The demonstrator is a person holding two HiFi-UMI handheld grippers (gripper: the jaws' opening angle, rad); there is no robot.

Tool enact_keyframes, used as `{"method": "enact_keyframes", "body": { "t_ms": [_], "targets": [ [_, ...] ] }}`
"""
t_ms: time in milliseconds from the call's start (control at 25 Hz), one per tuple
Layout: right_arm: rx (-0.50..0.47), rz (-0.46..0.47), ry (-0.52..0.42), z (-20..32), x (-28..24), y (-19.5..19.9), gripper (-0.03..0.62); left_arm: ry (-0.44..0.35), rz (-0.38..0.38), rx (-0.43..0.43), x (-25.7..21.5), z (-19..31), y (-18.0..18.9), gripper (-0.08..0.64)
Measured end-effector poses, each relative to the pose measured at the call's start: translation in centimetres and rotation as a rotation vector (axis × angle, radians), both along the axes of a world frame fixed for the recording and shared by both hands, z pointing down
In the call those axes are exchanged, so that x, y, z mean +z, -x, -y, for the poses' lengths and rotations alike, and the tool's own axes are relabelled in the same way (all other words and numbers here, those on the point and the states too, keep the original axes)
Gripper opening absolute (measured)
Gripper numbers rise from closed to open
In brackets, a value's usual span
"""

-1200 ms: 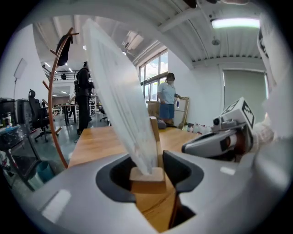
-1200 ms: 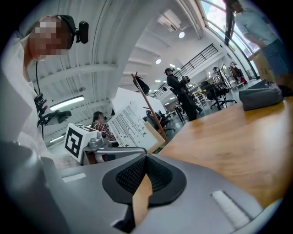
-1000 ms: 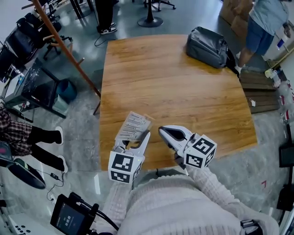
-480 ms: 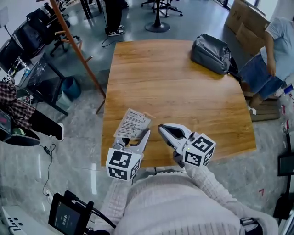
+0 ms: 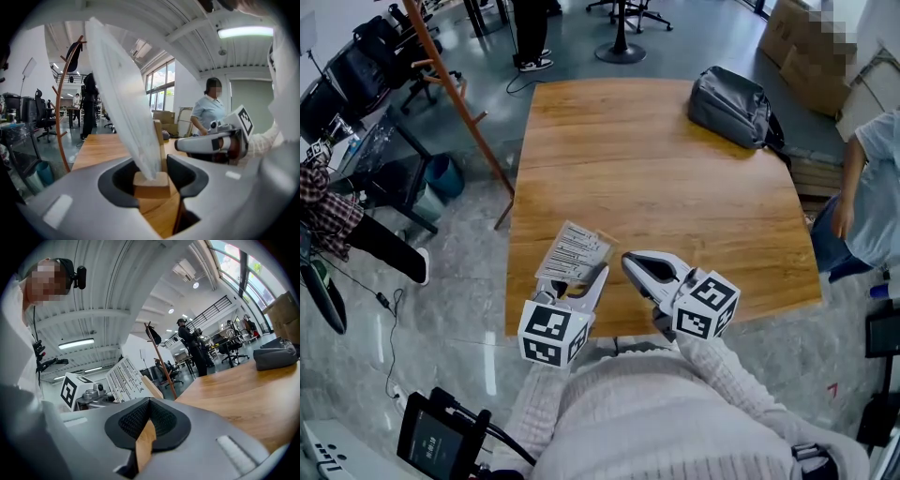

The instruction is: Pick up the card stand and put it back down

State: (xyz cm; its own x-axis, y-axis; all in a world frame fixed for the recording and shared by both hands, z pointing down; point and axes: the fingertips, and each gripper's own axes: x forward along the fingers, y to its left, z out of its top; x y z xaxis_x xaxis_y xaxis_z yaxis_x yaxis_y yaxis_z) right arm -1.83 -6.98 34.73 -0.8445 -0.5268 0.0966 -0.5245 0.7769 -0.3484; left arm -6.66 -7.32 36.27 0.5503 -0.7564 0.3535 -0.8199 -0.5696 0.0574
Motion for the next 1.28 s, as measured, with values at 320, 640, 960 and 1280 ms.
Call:
{"method": "enact_keyframes", "body": {
  "t_ms": [320,640,960,1280],
  "targets": [
    [0.009,-0.010,0.013,-0.2,0.6,-0.6,-0.002,0.037,0.000,0.031,1.2,-0.4,-0.8,0.187],
    [0.017,-0.023,0.058,-0.3,1.8,-0.8,-0.002,0.068,0.071,0.034,3.2,0.3,0.3,0.187],
    [0.016,-0.045,0.109,0.8,3.9,-1.1,-0.002,0.066,0.139,0.113,6.0,1.5,0.1,0.187],
    [0.029,-0.063,0.204,1.1,7.2,-1.5,-0.002,0.116,0.172,0.156,10.9,2.2,-0.8,0.186]
  ]
}}
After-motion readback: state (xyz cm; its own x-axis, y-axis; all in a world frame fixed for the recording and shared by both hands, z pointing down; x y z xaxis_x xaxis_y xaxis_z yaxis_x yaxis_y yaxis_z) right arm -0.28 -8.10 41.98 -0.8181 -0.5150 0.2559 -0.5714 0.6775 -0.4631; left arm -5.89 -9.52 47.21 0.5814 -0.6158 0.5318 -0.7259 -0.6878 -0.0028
